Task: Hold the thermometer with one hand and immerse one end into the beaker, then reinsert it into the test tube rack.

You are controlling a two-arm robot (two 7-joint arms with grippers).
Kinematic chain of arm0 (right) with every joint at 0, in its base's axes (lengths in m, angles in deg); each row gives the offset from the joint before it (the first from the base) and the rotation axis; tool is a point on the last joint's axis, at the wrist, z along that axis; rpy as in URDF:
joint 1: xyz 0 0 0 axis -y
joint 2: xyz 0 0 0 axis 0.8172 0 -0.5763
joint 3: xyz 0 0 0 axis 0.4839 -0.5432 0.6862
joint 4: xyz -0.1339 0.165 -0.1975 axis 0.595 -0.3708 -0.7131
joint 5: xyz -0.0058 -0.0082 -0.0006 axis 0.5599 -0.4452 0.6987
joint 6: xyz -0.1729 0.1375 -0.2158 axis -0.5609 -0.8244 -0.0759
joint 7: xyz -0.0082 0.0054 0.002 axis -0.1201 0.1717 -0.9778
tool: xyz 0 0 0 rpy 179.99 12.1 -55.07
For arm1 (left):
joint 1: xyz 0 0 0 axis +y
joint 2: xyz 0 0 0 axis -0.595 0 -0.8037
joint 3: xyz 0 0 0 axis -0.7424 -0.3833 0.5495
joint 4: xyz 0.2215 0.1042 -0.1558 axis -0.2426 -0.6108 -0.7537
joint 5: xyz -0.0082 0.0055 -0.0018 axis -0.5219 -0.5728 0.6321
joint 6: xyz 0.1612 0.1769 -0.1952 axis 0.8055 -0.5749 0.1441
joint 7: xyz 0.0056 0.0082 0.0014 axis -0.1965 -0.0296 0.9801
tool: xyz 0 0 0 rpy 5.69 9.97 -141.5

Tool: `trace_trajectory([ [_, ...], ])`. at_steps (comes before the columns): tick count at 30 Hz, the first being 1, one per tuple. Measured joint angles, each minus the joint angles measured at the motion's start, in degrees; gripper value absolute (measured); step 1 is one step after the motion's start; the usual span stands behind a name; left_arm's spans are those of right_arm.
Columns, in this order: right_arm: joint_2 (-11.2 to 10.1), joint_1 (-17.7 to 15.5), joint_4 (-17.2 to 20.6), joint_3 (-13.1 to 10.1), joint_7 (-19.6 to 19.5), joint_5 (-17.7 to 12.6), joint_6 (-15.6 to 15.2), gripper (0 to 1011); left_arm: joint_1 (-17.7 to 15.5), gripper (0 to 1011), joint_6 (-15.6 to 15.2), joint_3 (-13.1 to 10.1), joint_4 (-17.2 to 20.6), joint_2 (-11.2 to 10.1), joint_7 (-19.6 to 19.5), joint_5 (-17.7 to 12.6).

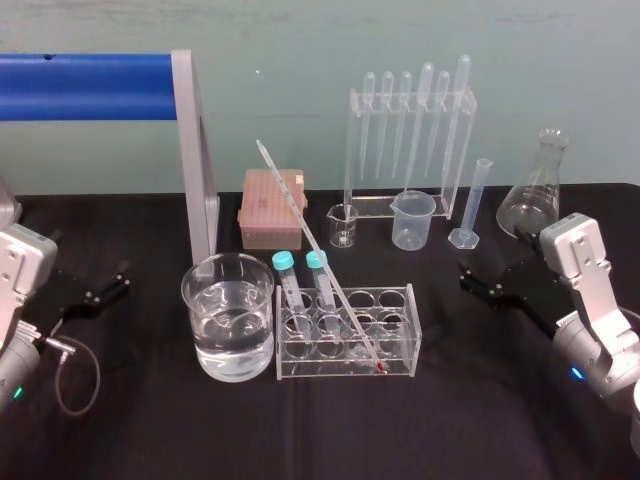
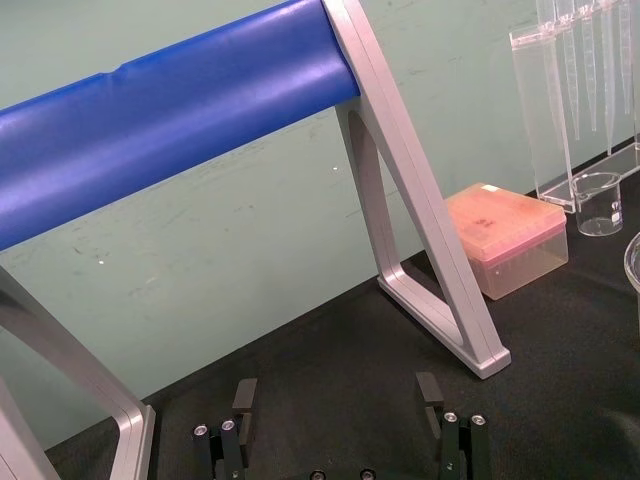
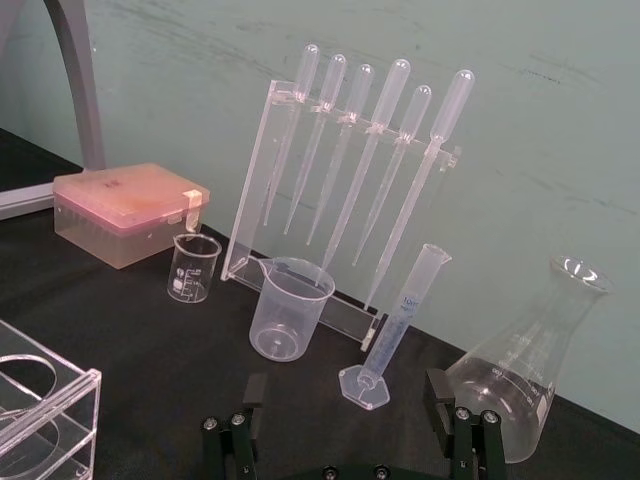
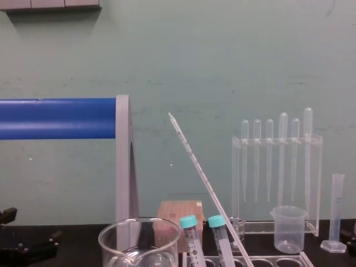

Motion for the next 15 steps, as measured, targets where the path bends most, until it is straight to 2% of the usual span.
trace_trajectory([
  [15,0.0,0.0,0.0,0.0,0.0,0.0,0.0,1003,0.0,1008,0.0,0.0,0.0,0.0,0.0,0.0],
])
